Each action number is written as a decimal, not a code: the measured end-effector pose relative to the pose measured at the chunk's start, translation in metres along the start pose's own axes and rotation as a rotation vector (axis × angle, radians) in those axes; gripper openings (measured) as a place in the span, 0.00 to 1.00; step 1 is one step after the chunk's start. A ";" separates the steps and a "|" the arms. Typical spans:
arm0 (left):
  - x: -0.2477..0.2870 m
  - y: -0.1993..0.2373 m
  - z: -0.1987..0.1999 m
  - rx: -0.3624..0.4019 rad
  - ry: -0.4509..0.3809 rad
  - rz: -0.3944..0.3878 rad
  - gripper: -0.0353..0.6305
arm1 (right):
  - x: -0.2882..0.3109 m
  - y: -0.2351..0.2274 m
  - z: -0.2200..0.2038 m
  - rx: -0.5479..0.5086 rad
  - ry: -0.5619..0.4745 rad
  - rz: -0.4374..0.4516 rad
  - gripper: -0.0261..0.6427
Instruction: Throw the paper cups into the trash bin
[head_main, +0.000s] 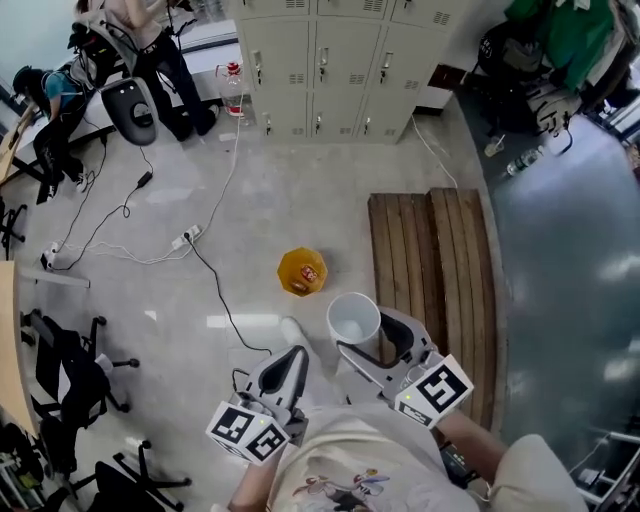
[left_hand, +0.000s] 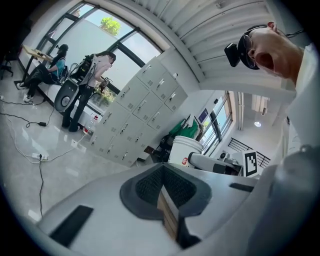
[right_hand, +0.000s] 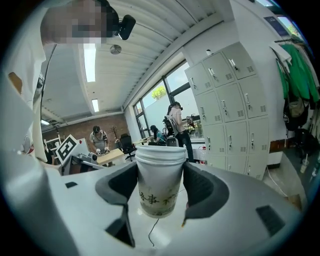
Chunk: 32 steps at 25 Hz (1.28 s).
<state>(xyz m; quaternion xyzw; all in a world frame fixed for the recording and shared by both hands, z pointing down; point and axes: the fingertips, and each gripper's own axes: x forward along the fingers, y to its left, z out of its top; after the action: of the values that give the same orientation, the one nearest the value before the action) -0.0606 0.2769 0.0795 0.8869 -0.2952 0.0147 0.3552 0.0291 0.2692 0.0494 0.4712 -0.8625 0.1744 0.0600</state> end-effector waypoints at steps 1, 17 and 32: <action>0.005 0.012 0.009 -0.012 -0.004 -0.002 0.06 | 0.015 -0.004 0.003 -0.007 0.013 -0.003 0.47; 0.093 0.121 0.063 -0.075 0.057 0.031 0.06 | 0.147 -0.086 -0.028 0.033 0.168 0.005 0.47; 0.200 0.272 -0.044 -0.146 0.033 0.193 0.06 | 0.266 -0.193 -0.181 -0.003 0.316 0.151 0.47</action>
<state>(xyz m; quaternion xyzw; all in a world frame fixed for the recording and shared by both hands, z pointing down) -0.0330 0.0461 0.3282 0.8259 -0.3734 0.0420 0.4204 0.0332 0.0280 0.3369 0.3716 -0.8756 0.2490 0.1822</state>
